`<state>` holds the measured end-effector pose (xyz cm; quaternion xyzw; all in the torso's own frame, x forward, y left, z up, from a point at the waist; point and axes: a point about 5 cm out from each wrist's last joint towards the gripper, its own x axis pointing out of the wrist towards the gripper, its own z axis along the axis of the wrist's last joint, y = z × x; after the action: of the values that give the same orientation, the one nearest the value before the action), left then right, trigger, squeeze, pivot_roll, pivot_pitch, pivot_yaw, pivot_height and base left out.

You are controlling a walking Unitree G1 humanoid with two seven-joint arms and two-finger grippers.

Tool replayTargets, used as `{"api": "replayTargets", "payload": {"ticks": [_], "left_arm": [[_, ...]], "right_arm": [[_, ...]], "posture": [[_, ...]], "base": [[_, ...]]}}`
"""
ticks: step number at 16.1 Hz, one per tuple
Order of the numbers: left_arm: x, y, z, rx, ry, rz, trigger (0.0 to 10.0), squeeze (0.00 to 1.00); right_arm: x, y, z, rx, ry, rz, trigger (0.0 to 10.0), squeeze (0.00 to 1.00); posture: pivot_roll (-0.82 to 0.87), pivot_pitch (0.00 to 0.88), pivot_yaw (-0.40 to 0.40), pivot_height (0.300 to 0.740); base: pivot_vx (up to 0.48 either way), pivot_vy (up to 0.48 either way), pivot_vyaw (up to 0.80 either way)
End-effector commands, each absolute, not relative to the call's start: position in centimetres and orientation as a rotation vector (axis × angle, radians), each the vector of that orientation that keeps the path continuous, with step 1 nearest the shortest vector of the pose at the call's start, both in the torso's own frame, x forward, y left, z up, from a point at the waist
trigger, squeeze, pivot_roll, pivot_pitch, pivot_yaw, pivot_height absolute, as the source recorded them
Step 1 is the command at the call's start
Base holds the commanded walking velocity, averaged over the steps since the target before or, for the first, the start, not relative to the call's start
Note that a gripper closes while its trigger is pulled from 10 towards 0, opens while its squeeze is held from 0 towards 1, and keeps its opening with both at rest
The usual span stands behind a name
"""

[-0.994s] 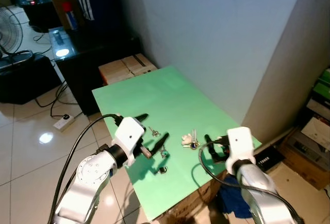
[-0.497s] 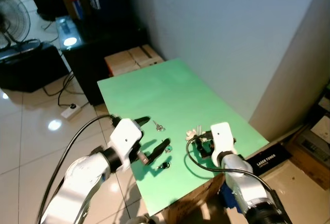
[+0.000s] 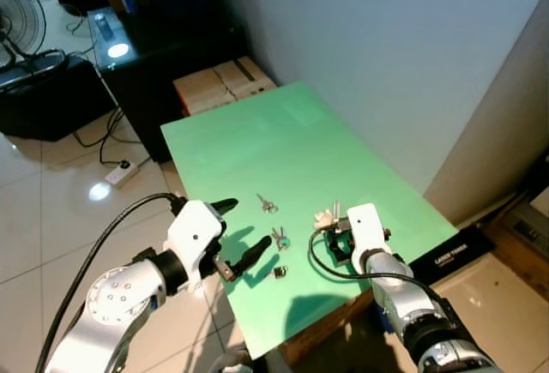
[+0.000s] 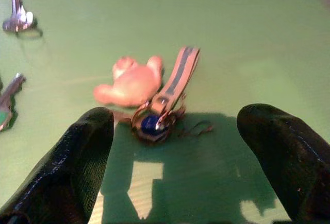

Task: Hang keys on a hook

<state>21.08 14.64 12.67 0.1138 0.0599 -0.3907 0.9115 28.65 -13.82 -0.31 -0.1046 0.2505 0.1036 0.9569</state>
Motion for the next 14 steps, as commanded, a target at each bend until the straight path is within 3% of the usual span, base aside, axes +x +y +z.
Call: {"api": "replayTargets", "payload": {"ticks": [1, 10, 12, 13, 14], "left_arm": [[20.76, 14.96, 12.89, 0.243, 0.134, -0.806, 10.0, 0.00], [20.35, 14.60, 13.33, 0.221, 0.140, -0.836, 10.0, 0.00], [20.33, 14.74, 13.42, 0.221, 0.140, -0.832, 10.0, 0.00], [20.29, 14.77, 13.45, 0.220, 0.141, -0.834, 10.0, 0.00], [20.29, 14.78, 13.47, 0.218, 0.143, -0.836, 10.0, 0.00]], "right_arm": [[28.68, -13.57, -0.38, -0.196, 0.512, 0.223, 10.0, 0.00], [29.18, -13.42, -0.47, -0.180, 0.522, 0.238, 9.8, 0.00], [29.22, -13.29, -0.51, -0.184, 0.530, 0.254, 4.6, 0.00], [29.20, -13.27, -0.58, -0.183, 0.539, 0.260, 3.1, 0.00], [29.21, -13.26, -0.62, -0.184, 0.545, 0.263, 2.9, 0.00]], "posture": [[0.15, 0.144, 0.115, 0.740], [0.17, 0.150, 0.119, 0.740], [0.17, 0.150, 0.119, 0.740], [0.17, 0.150, 0.119, 0.740], [0.17, 0.140, 0.114, 0.740]], "base": [[0.000, 0.000, 0.00], [0.000, 0.000, 0.00], [0.000, 0.000, 0.00], [0.000, 0.000, 0.00], [0.000, 0.000, 0.00]]}}
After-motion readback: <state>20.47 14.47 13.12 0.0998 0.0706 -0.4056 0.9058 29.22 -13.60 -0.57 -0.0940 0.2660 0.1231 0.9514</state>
